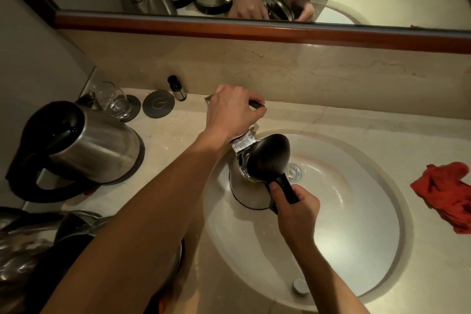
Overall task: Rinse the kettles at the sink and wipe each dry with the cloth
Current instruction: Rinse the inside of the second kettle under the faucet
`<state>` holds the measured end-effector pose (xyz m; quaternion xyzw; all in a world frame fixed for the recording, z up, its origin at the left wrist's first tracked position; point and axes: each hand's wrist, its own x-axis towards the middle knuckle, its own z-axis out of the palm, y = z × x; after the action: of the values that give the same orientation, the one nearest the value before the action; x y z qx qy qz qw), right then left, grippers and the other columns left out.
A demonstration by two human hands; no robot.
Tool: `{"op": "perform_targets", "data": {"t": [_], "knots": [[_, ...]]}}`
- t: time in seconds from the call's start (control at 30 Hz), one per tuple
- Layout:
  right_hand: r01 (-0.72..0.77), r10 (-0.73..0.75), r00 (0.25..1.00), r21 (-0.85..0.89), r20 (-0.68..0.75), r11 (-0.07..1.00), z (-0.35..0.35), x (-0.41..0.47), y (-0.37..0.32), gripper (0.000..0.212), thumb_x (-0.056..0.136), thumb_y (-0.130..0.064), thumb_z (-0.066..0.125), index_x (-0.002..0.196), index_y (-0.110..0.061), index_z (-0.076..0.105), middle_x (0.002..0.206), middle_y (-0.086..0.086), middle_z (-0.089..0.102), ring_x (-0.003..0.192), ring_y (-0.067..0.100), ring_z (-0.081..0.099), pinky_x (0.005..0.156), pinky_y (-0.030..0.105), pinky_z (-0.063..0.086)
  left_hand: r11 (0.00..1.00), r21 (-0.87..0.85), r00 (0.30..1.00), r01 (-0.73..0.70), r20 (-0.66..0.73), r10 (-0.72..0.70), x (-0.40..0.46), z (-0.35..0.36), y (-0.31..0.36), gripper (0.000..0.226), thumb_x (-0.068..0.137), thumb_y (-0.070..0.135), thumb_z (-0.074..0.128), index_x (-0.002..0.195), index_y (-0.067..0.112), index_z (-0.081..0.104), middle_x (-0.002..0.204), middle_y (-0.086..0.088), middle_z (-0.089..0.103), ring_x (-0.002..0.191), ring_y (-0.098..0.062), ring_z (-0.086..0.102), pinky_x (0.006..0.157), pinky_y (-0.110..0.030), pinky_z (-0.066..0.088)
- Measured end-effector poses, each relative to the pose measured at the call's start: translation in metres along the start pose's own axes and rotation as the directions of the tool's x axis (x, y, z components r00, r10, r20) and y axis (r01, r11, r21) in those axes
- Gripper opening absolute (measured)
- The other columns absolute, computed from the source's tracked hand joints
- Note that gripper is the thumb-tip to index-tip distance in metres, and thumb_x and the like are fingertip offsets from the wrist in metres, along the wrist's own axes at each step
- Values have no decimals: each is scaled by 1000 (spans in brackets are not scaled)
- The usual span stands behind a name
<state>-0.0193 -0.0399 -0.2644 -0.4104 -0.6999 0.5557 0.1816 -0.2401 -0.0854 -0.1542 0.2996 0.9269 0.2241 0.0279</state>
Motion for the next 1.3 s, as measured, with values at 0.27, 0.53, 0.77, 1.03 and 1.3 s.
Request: {"op": "perform_targets", "data": {"t": [0.27,0.53,0.77,1.03,1.3], "knots": [[11,-11,1000,-19,2,1000,1,0,2,67,70,-58,71,60,5,52,61,32,50,56,42,48,56,53,46,1000,-3,1000,5,4,-5,1,2,-1,25,89,46,62,105,35,76,99,12,76,105,-21,59,81,-26,33],[20,-20,1000,-15,3,1000,0,-1,3,70,70,-59,71,62,8,52,62,34,50,56,43,47,55,52,45,1000,7,1000,17,4,-17,0,2,0,24,88,46,61,105,36,76,99,11,76,107,-23,58,80,-26,32],[12,-12,1000,-11,-3,1000,1,-1,3,70,71,-58,71,63,8,52,62,33,48,56,43,46,55,53,46,1000,6,1000,9,-2,-9,-1,-2,2,25,89,44,61,106,34,76,101,11,76,107,-22,58,79,-25,30],[47,-47,999,-26,-7,999,1,1,4,68,72,-57,71,61,7,51,60,32,48,56,44,47,55,54,46,1000,5,1000,16,2,-16,-2,-3,4,24,89,43,61,106,33,76,101,10,76,105,-20,59,80,-25,28],[72,-73,997,-34,-11,997,1,1,6,67,73,-57,71,60,6,50,58,30,47,55,43,46,54,54,45,1000,-3,1000,19,6,-19,-1,-1,2,24,88,45,62,104,35,76,99,11,76,103,-20,61,85,-27,34]]}}
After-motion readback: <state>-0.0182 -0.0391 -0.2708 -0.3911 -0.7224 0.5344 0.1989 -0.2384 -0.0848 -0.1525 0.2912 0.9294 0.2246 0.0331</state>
